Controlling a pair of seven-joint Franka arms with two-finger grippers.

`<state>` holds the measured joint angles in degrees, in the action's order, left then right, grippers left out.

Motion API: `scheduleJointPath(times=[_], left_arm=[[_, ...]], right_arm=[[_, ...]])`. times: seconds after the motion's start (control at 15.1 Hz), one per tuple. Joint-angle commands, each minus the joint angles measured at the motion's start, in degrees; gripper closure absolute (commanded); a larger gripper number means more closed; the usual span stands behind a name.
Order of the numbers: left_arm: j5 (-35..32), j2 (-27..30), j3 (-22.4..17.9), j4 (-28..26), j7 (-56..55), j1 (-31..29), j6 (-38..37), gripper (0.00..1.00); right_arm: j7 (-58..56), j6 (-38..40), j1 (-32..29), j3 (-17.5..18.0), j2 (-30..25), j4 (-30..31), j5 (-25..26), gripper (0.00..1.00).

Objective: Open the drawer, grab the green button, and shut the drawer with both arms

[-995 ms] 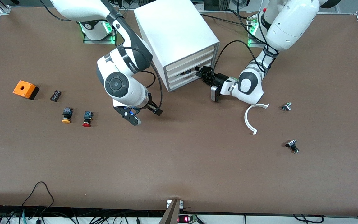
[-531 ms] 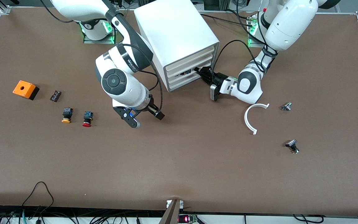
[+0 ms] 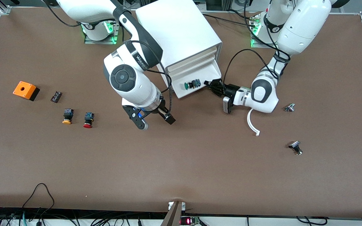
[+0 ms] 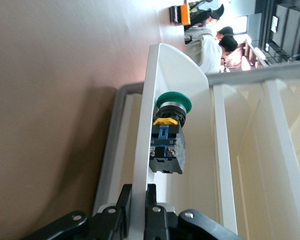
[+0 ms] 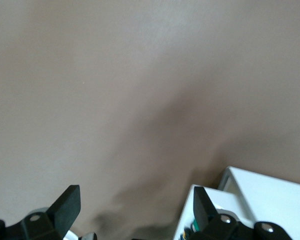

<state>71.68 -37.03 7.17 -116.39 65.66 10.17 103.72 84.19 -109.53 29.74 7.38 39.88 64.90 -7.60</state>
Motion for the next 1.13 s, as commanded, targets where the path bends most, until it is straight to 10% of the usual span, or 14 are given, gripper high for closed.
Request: scheduleJointPath(times=[0.0, 0.27, 0.33, 1.06], left_arm=[[-2.4, -2.4, -2.0, 5.1, -4.9, -0.5, 0.6, 1.00], [-4.5, -4.5, -3.5, 9.0, -6.6, -0.6, 0.6, 0.91], [-4.6, -4.5, -3.5, 9.0, -6.9, -0.6, 0.4, 0.01], [-19.3, 3.8, -6.7, 11.6, -38.9, -2.3, -1.8, 0.00]], right_arm=[[5.7, -0.5, 2.5, -0.2, 2.8, -5.1, -0.5, 0.00], [13.3, -4.9, 7.4, -0.3, 4.7, -5.1, -0.3, 0.00], [14.4, -5.3, 8.8, -0.4, 5.4, -5.1, -0.2, 0.00], [21.7, -6.8, 16.3, -0.8, 12.9, -3.6, 2.5, 0.00]])
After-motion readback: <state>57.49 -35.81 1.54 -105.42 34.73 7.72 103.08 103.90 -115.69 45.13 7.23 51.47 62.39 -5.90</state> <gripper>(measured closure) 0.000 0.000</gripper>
